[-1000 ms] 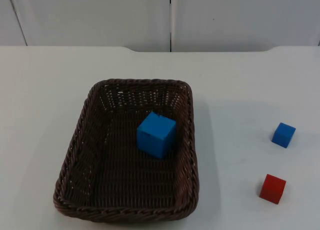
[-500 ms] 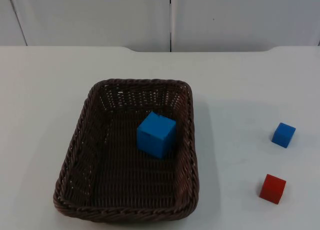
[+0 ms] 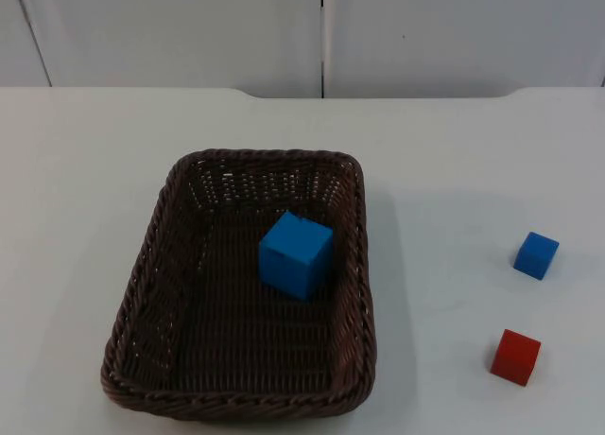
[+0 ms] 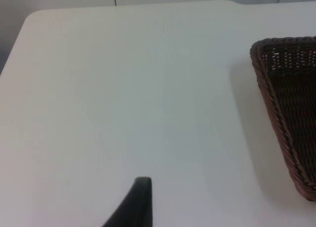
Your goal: Pick up the basket with the left hand and place the largest block into the basket with the right hand.
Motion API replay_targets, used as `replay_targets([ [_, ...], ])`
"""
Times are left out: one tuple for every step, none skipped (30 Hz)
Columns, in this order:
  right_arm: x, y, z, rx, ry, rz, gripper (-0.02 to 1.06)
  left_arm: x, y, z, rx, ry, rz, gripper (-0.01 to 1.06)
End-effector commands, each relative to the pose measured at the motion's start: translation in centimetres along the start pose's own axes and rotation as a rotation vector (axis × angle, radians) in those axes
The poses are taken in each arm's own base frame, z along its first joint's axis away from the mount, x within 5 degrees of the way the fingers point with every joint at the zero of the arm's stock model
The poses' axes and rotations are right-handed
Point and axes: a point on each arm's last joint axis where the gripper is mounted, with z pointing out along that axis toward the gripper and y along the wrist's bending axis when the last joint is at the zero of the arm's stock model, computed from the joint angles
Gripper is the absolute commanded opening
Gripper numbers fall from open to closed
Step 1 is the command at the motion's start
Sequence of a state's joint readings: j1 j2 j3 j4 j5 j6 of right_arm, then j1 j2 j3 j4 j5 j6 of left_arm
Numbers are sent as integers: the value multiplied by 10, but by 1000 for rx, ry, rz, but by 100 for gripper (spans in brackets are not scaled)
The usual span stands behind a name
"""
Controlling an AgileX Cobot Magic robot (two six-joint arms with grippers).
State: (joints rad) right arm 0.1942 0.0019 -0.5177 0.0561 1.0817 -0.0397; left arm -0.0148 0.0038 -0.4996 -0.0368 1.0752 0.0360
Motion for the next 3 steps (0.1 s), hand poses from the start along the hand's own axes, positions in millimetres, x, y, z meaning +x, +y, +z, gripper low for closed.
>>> replay_targets([
  [0, 0, 1, 52, -3, 27, 105, 1, -1, 1, 4, 0, -4, 105],
  [0, 0, 1, 52, -3, 27, 105, 1, -1, 1, 4, 0, -4, 105],
  [0, 1, 1, 65, -3, 34, 105, 1, -1, 1, 4, 0, -4, 105],
])
